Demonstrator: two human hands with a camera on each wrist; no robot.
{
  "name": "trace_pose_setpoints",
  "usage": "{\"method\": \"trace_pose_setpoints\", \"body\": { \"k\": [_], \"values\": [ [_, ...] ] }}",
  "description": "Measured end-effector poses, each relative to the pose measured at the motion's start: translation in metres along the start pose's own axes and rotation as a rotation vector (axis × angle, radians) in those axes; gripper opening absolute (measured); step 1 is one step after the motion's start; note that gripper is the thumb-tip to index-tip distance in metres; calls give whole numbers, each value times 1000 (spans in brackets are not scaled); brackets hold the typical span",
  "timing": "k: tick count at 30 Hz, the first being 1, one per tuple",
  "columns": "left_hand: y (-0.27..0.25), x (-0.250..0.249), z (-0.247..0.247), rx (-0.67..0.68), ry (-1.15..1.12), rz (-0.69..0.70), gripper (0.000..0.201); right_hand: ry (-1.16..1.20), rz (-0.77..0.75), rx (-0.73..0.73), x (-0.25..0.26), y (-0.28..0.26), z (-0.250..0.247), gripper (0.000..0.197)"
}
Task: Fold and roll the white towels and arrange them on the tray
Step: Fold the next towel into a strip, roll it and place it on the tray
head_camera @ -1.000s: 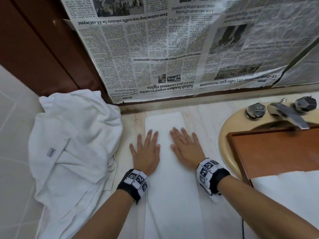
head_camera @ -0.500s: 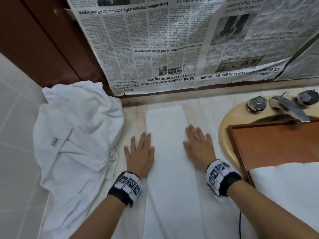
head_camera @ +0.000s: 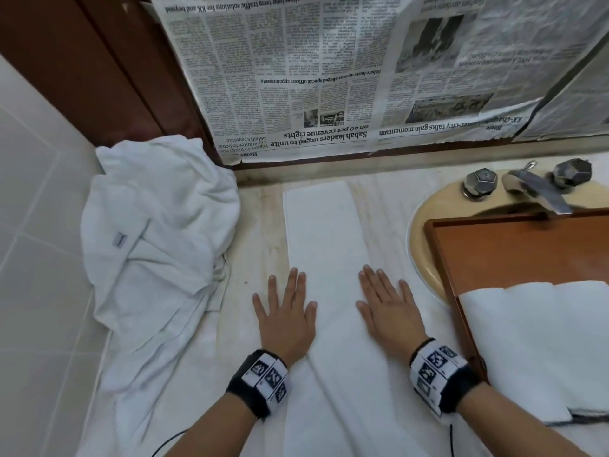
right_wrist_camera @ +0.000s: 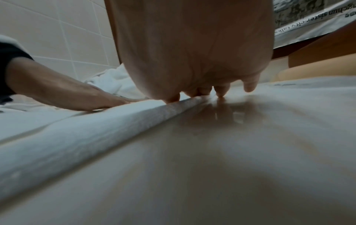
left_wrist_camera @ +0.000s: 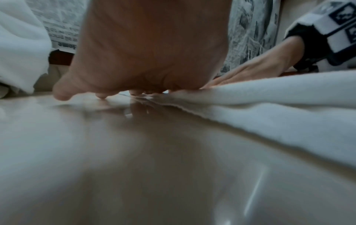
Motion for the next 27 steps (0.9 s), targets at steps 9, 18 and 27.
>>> {"method": "trace_pose_setpoints", "body": {
  "k": [9, 18, 27],
  "values": [
    [45, -21, -23, 34, -96, -22, 63, 10, 31, 23, -31, 47, -22, 60],
    [16, 11, -35, -90, -452, 254, 24, 344, -3, -107, 36, -42, -15, 44],
    [-6, 9, -36, -136, -496, 276, 15, 516, 66, 19, 65, -60, -10, 14]
  ]
}}
Point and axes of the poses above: each hand's wrist, its own y-axis towards the middle knuckle, its own z-axis out of the palm, x = y × z, the point moved 6 cm from there along y, towards the middle knuckle, and after that the axes turned 4 degrees about -z, right-handed, at the moved point
